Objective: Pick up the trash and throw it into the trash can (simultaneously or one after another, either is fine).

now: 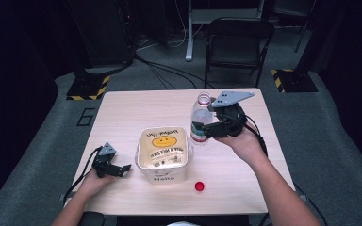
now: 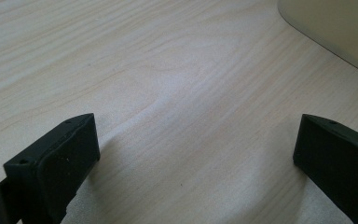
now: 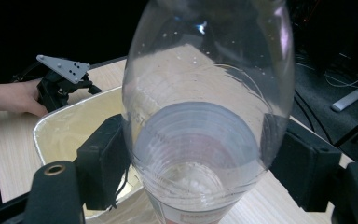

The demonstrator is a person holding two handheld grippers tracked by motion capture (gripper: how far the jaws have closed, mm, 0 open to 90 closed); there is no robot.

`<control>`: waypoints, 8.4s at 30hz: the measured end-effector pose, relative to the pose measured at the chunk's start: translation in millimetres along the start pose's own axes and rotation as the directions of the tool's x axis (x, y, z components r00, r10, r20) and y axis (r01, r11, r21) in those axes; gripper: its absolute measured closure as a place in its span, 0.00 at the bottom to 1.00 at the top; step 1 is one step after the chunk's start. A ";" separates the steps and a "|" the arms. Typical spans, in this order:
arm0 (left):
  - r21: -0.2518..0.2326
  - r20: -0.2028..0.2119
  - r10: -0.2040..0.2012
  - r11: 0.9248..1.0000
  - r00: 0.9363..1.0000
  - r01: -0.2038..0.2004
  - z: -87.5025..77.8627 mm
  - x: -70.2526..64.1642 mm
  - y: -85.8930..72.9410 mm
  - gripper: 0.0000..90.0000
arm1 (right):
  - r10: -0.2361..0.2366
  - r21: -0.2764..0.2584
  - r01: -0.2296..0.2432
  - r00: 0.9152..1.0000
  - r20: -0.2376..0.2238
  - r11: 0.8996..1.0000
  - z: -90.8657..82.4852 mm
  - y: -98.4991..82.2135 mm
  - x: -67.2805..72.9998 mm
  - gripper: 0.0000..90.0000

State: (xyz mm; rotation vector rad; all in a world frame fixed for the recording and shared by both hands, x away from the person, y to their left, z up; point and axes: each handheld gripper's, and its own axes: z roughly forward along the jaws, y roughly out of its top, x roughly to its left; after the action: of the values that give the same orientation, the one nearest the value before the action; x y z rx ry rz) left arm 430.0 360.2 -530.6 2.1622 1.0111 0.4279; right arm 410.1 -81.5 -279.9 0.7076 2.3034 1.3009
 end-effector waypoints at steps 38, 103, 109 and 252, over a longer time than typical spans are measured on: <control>-0.002 -0.002 0.000 1.000 1.000 0.000 0.1 -0.1 -0.1 0.00 | -0.043 -0.041 0.040 0.997 -0.069 0.998 19.0 34.3 18.4 0.28; 0.000 0.000 0.000 1.000 1.000 0.000 0.0 0.0 0.0 0.00 | -0.048 0.028 0.052 0.991 -0.127 0.998 98.2 -0.1 42.5 0.28; 0.000 0.000 0.000 1.000 1.000 0.000 0.0 0.0 0.0 0.00 | -0.044 0.036 0.049 0.991 -0.124 0.998 102.9 -6.3 44.0 0.27; 0.000 0.000 0.000 1.000 1.000 0.000 0.0 0.0 0.0 0.00 | 0.108 0.009 -0.108 0.993 -0.037 0.994 23.8 -125.8 5.5 0.38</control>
State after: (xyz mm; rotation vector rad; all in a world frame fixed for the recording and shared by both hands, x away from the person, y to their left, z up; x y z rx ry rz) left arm 430.0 360.2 -530.6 2.1621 1.0110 0.4281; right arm 390.2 -117.5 -401.2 0.8274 2.3295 1.3649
